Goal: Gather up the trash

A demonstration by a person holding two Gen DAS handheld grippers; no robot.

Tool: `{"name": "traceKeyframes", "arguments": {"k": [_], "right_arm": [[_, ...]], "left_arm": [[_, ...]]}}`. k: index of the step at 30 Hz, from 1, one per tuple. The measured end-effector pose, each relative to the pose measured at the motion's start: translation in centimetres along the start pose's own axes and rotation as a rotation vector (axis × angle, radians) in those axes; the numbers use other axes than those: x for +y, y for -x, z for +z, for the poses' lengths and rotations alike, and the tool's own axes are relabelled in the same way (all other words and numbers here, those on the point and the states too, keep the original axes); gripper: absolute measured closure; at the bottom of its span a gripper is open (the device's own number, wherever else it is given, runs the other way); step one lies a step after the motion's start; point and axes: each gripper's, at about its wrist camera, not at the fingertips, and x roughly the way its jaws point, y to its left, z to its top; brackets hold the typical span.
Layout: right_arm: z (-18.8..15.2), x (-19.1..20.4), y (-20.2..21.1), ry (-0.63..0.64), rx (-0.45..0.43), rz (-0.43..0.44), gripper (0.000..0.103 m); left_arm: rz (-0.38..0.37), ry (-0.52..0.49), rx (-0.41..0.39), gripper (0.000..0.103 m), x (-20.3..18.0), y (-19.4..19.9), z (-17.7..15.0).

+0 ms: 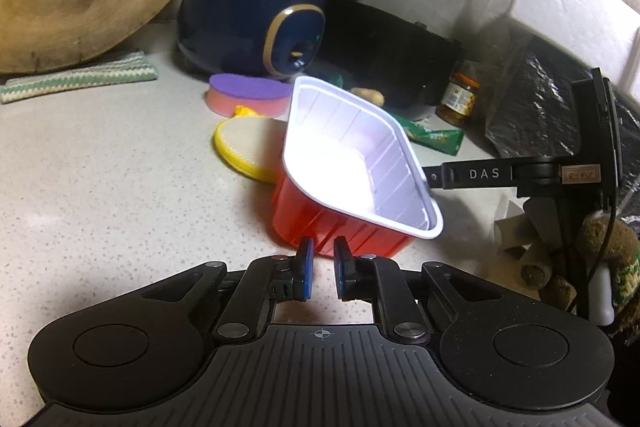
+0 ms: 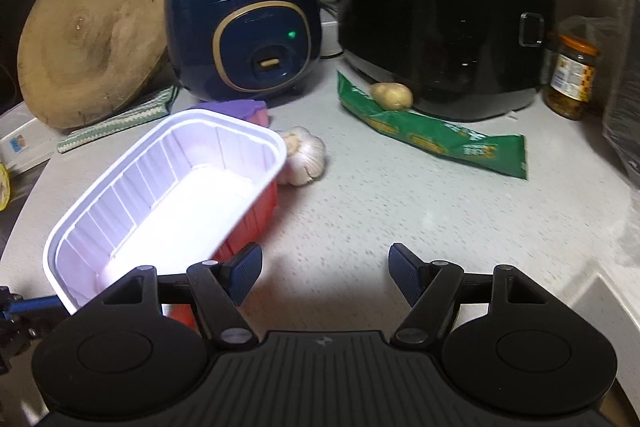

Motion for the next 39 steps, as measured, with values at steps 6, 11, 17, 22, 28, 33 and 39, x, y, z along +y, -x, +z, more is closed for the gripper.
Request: {"name": "traceKeyframes", "arguments": {"k": [6,11,17,22,28,33,39], "right_arm": [[0.1,0.2,-0.8,0.011,0.016,0.024,0.032],[0.1,0.1,0.4,0.019,-0.019,0.031,0.032],[0.6,-0.5,2.3,-0.026,-0.088,0.045,0.032],[1.7,-0.6,2.4,-0.109,-0.103,0.140,0.023],[0.2,1.6,-1.4,-0.102,0.045,0.210,0.079],[0.1,0.0,0.1,-0.083,-0.041,0.046,0.094],[0.3,-6.2,2.3,-0.213,-0.140,-0.162,0.095]], "left_arm": [[-0.003,0.068,-0.034,0.090,1.1,0.4,0.4],[0.014,0.140,-0.032,0.090,2.3,0.1,0.8],[0.042,0.151,-0.034,0.090,1.7,-0.1,1.2],[0.090,0.126,-0.041,0.090,0.7,-0.2,1.3],[0.136,0.070,-0.019,0.090,-1.0,-0.7,1.2],[0.147,0.007,-0.006,0.090,-2.8,-0.8,1.3],[0.125,-0.014,0.001,0.090,-4.4,-1.8,1.7]]}}
